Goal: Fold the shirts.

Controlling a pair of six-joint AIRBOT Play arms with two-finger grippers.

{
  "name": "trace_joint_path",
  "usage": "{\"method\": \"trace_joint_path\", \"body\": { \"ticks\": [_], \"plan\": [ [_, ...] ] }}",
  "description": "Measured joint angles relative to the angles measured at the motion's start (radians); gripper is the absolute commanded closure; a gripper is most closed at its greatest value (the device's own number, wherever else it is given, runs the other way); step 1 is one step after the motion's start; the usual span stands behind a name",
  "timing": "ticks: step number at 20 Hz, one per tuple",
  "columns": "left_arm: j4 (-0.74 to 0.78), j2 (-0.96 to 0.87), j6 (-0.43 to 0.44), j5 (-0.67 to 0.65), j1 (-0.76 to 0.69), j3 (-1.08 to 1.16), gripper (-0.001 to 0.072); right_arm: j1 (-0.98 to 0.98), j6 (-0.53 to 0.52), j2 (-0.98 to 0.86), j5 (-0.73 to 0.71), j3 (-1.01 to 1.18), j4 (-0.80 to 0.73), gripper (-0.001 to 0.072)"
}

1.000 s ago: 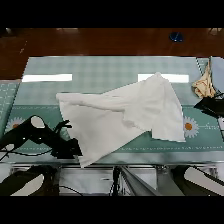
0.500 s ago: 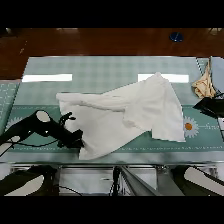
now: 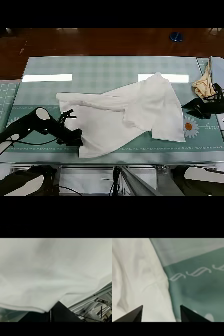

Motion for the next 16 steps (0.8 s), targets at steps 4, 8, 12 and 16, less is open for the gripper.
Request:
{"method": "trace_joint_path", "body": {
  "ticks": [4,8,12,16],
  "plan": [
    [-0.004,0.000,0.004,-0.015,0.000,0.001,0.0687,-0.002,-0.050,-0.089,-0.024,0.000,0.124,0.0322],
    [-0.011,0.000,0.007,-0.018,0.000,0.004,0.0688,0.026,-0.067,-0.150,-0.064,0.000,0.156,0.0687],
    [-0.019,0.032,0.019,-0.032,0.010,0.083,0.0690,0.056,-0.129,-0.140,-0.083,0.029,0.185,0.0688],
    [-0.035,0.149,0.027,-0.047,0.097,0.367,0.0690,0.063,-0.173,0.012,-0.044,0.136,0.382,0.0688]
  ]
}}
